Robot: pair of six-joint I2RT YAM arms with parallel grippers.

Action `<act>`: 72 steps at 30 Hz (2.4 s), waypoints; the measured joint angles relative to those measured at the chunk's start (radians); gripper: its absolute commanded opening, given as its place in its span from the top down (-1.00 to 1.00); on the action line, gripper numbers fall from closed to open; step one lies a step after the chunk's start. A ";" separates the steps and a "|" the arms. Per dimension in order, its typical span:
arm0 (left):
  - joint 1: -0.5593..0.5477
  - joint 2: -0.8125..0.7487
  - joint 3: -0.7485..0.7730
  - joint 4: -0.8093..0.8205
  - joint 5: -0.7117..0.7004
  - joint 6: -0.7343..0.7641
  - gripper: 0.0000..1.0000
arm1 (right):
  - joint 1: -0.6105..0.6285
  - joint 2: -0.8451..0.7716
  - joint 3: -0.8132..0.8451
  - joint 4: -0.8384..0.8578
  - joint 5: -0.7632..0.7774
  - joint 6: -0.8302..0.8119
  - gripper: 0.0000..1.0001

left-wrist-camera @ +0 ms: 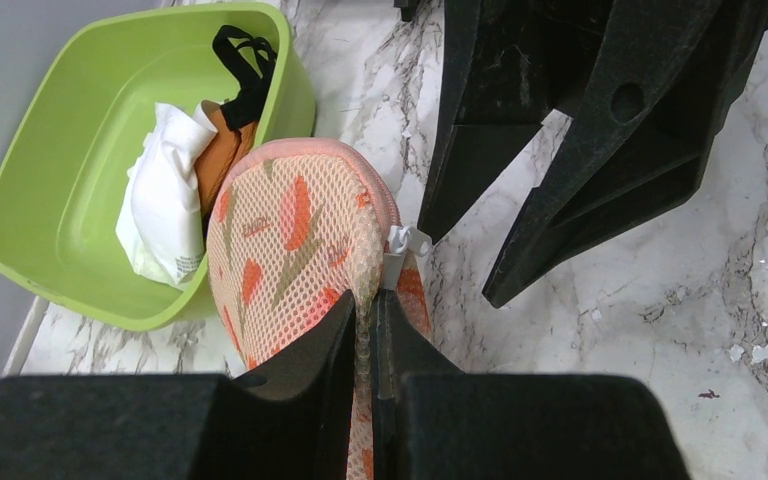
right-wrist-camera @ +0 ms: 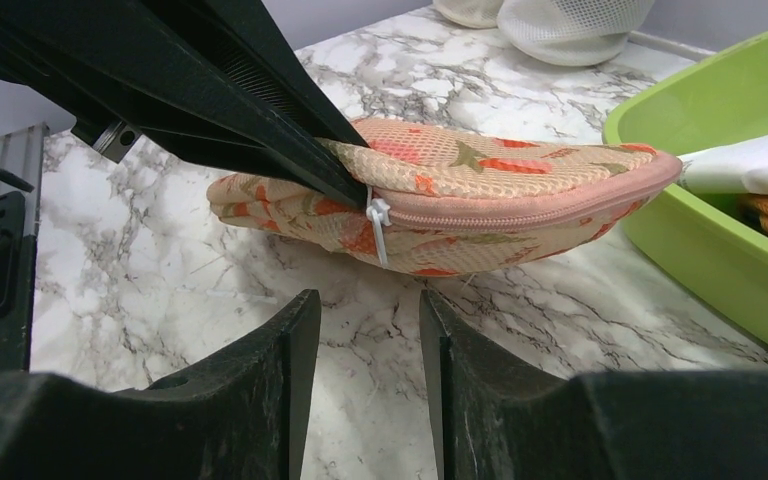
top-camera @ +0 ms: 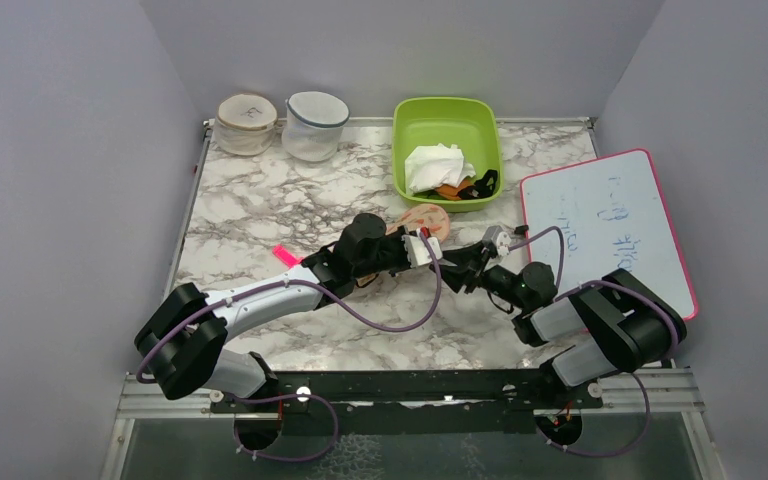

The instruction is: Unzip the laundry bag and remove the bra

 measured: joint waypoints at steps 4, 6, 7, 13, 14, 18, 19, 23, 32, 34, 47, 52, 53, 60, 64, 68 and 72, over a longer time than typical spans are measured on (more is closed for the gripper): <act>-0.001 0.000 0.000 -0.002 0.010 0.000 1.00 | 0.000 0.001 0.002 0.000 0.000 -0.002 0.19; -0.002 0.000 0.000 -0.005 0.011 0.000 1.00 | 0.000 0.001 0.002 0.000 0.000 -0.002 0.19; -0.002 0.000 0.000 -0.008 0.013 0.000 1.00 | 0.000 0.000 0.003 0.000 0.000 -0.002 0.19; -0.009 0.012 0.006 -0.015 0.015 0.001 1.00 | 0.000 -0.044 0.022 -0.002 0.001 -0.024 0.35; -0.009 0.012 0.006 -0.014 0.015 0.001 1.00 | 0.000 -0.057 0.023 -0.005 0.000 -0.028 0.41; -0.008 0.012 0.021 -0.013 0.017 0.000 1.00 | -0.001 -0.078 0.032 -0.006 0.006 -0.043 0.51; -0.008 0.012 0.022 -0.014 0.017 0.000 1.00 | -0.001 -0.078 0.032 -0.006 0.007 -0.045 0.52; -0.008 0.012 0.022 -0.015 0.017 0.000 1.00 | -0.001 -0.076 0.032 -0.007 0.011 -0.044 0.59; -0.007 0.012 0.022 -0.015 0.016 0.000 1.00 | -0.001 -0.055 0.054 -0.011 0.019 -0.043 0.54; -0.007 0.012 0.022 -0.015 0.015 0.000 1.00 | -0.001 -0.048 0.057 -0.011 0.019 -0.038 0.54; -0.008 0.013 0.022 -0.012 -0.013 -0.019 1.00 | 0.002 -0.028 -0.014 -0.002 0.032 -0.029 0.27; -0.008 0.013 0.022 -0.013 -0.012 -0.020 1.00 | 0.002 0.037 -0.006 0.001 0.031 -0.039 0.34; -0.008 0.013 0.022 -0.013 -0.011 -0.021 1.00 | 0.002 0.050 -0.004 0.001 0.030 -0.037 0.34; -0.009 0.017 0.022 -0.014 -0.005 -0.022 1.00 | 0.002 0.035 0.003 0.000 0.021 -0.034 0.16; -0.010 0.018 0.022 -0.008 -0.016 -0.031 1.00 | 0.002 -0.106 0.058 -0.068 0.023 -0.054 0.09; -0.007 0.018 0.043 0.015 -0.080 -0.069 1.00 | 0.002 -0.240 0.121 -0.283 0.053 -0.086 -0.04; 0.026 0.016 0.072 0.002 -0.103 -0.158 1.00 | 0.002 -0.335 0.214 -0.542 0.060 -0.073 -0.13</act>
